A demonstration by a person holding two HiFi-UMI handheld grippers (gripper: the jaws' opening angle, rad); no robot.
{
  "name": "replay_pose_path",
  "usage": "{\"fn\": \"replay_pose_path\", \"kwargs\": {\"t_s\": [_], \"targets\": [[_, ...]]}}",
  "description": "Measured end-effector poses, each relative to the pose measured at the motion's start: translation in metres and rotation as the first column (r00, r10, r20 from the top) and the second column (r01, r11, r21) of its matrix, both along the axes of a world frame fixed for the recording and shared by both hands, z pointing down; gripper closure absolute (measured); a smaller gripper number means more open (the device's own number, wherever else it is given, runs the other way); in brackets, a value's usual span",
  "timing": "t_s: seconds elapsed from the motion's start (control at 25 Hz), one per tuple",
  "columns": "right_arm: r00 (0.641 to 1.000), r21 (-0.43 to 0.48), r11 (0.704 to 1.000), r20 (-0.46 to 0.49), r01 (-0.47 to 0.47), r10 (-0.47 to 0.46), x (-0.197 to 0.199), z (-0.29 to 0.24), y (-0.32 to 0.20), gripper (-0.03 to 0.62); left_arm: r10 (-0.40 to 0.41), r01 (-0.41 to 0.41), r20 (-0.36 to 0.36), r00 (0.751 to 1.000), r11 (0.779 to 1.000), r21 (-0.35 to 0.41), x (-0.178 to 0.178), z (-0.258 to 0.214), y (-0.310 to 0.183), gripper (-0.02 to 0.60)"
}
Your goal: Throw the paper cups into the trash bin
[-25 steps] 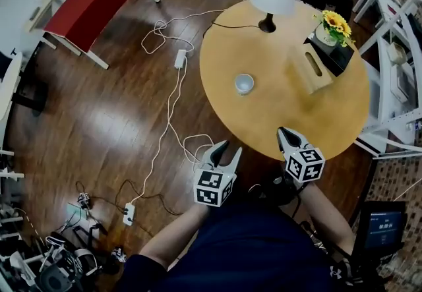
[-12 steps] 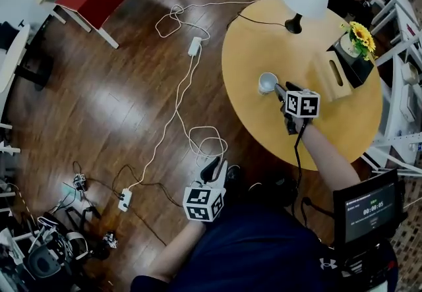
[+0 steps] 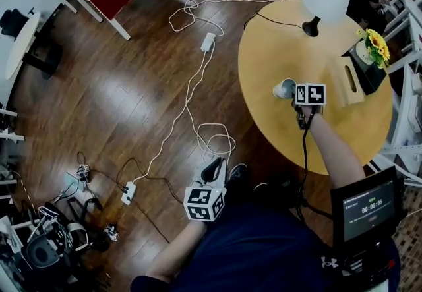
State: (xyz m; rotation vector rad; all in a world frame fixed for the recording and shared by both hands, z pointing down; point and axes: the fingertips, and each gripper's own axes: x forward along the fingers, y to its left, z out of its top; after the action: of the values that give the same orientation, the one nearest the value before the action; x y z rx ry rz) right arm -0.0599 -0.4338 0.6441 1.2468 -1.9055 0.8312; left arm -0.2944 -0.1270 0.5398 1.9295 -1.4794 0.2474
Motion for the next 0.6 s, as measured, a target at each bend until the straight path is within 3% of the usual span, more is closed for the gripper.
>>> {"fn": "replay_pose_path", "kwargs": {"t_s": [0.12, 0.36, 0.48, 0.6], "targets": [[1.000, 0.000, 1.000, 0.013, 0.026, -0.026, 0.000, -0.003, 0.013, 0.559, 0.044, -0.044, -0.006, 0.999, 0.999, -0.004, 0.009, 0.000, -0.005, 0.543], [0.999, 0.036, 0.999, 0.040, -0.039, 0.037, 0.024, -0.015, 0.048, 0.559, 0.197, -0.196, -0.023, 0.980, 0.980, 0.011, 0.034, -0.001, -0.026, 0.549], [0.992, 0.052, 0.991, 0.057, -0.120, 0.117, 0.066, -0.025, 0.062, 0.560, 0.298, -0.298, -0.036, 0.954, 0.955, 0.006, 0.062, 0.003, -0.045, 0.551], [0.967, 0.058, 0.966, 0.066, -0.252, 0.248, 0.134, -0.038, 0.096, 0.560, 0.423, -0.423, -0.042, 0.905, 0.906, 0.006, 0.101, 0.003, -0.056, 0.554]]}}
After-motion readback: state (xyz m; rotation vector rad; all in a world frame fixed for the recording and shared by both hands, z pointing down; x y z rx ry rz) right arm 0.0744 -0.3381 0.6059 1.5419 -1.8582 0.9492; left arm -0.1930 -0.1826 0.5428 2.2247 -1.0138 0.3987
